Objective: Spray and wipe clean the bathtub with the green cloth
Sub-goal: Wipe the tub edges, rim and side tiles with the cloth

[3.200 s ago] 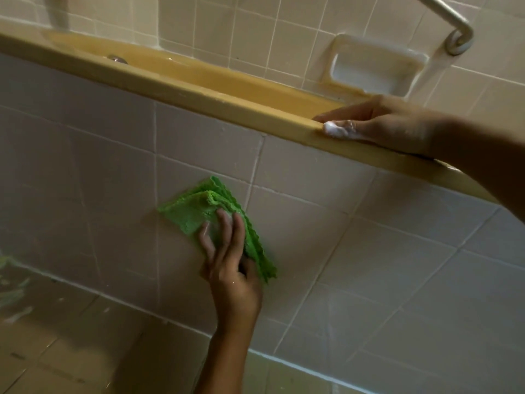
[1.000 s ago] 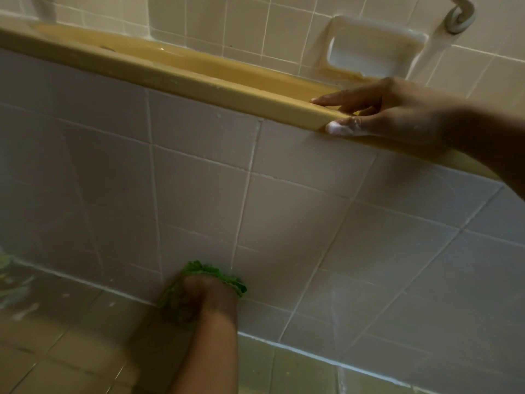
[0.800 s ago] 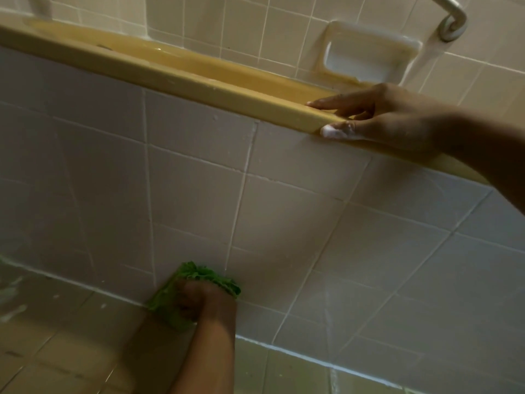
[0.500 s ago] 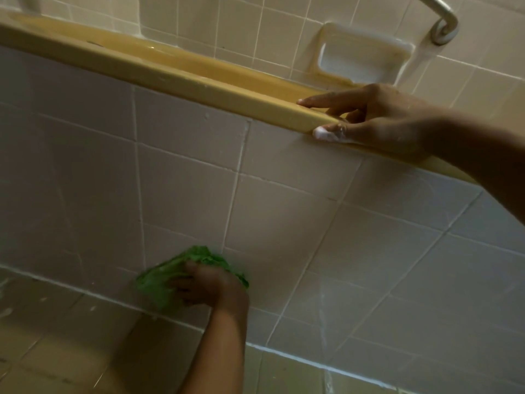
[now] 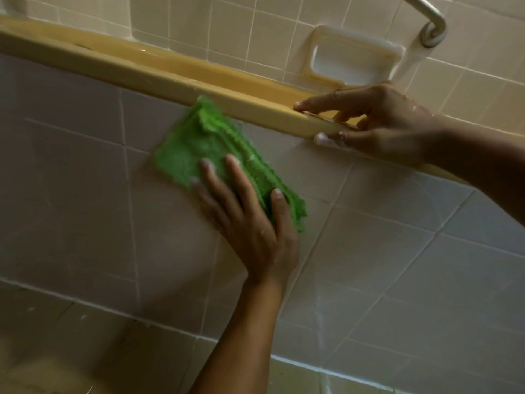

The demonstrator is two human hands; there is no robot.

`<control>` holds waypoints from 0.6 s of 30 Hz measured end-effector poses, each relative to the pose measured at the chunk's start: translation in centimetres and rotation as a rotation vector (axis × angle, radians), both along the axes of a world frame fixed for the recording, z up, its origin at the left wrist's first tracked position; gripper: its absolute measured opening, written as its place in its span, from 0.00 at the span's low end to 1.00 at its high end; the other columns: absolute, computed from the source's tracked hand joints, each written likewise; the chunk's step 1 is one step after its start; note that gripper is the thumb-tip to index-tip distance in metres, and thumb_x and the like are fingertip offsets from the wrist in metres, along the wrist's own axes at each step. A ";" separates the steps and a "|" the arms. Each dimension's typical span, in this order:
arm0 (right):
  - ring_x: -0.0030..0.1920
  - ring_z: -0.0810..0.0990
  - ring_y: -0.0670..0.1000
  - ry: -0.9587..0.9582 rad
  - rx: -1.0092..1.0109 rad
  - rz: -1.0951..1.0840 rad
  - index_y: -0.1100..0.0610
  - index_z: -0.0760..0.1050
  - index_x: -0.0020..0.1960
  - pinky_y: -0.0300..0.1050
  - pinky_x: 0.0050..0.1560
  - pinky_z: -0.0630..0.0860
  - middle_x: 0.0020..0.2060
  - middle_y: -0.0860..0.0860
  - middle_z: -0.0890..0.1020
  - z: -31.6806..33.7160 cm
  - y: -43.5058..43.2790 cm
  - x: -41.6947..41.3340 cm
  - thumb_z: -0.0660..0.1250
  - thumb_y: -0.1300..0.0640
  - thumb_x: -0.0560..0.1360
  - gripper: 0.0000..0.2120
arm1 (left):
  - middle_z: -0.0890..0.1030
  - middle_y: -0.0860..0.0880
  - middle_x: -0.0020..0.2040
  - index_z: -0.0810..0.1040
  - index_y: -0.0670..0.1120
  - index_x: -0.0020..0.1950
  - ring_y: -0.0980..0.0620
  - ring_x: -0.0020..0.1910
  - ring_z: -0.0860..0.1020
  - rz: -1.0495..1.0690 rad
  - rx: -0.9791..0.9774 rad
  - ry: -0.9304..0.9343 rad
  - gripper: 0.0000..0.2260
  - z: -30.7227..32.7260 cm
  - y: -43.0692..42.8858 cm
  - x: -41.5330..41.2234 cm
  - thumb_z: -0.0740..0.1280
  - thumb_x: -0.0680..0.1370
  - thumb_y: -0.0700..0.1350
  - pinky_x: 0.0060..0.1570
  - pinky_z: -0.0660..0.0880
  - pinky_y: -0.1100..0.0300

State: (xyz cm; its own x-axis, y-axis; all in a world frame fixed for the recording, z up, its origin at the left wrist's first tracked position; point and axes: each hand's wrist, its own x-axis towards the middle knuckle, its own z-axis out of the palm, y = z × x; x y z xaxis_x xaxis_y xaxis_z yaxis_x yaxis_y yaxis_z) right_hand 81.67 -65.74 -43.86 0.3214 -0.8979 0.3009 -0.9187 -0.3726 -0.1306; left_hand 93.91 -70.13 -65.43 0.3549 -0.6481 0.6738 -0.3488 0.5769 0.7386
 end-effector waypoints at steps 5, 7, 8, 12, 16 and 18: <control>0.56 0.80 0.35 -0.046 -0.016 -0.075 0.27 0.74 0.66 0.44 0.52 0.77 0.61 0.36 0.81 0.2 0.1 -0.1 0.63 0.35 0.77 0.18 | 0.53 0.38 0.83 0.55 0.45 0.83 0.33 0.83 0.49 0.048 -0.154 -0.283 0.29 0.1 0.5 -0.7 0.58 0.85 0.51 0.79 0.52 0.37; 0.53 0.80 0.33 -0.061 -0.016 -0.087 0.28 0.75 0.65 0.40 0.49 0.75 0.59 0.34 0.81 0.2 0.2 0.0 0.63 0.35 0.76 0.17 | 0.52 0.39 0.83 0.54 0.46 0.84 0.33 0.83 0.49 0.044 -0.166 -0.343 0.29 -2.5 0.9 -0.9 0.58 0.85 0.52 0.79 0.53 0.37; 0.53 0.80 0.33 -0.062 -0.014 -0.092 0.28 0.75 0.65 0.41 0.49 0.75 0.59 0.34 0.81 0.2 0.2 0.0 0.63 0.34 0.76 0.18 | 0.52 0.38 0.83 0.54 0.45 0.84 0.33 0.82 0.50 0.051 -0.158 -0.363 0.29 -4.2 1.1 -0.9 0.58 0.85 0.52 0.79 0.53 0.37; 0.56 0.81 0.41 -0.055 0.009 -0.074 0.26 0.73 0.65 0.51 0.55 0.79 0.61 0.41 0.82 0.1 0.1 0.0 0.61 0.29 0.73 0.21 | 0.54 0.34 0.82 0.56 0.41 0.83 0.29 0.81 0.51 -0.007 0.014 -0.357 0.31 -11.6 1.9 -0.6 0.58 0.84 0.54 0.79 0.52 0.36; 0.59 0.81 0.50 0.045 0.007 -0.015 0.25 0.67 0.70 0.63 0.57 0.80 0.66 0.44 0.80 -0.1 -0.2 0.3 0.60 0.28 0.74 0.24 | 0.53 0.32 0.82 0.57 0.36 0.82 0.31 0.79 0.57 0.009 0.336 -0.173 0.33 -15.6 1.7 0.7 0.51 0.86 0.59 0.74 0.58 0.35; 0.60 0.81 0.52 0.106 -0.005 0.004 0.26 0.65 0.73 0.63 0.57 0.80 0.66 0.47 0.80 -0.1 -0.8 0.7 0.60 0.28 0.74 0.27 | 0.53 0.33 0.82 0.56 0.37 0.82 0.33 0.79 0.58 0.020 0.479 0.034 0.34 -15.6 0.9 1.5 0.49 0.85 0.61 0.71 0.61 0.34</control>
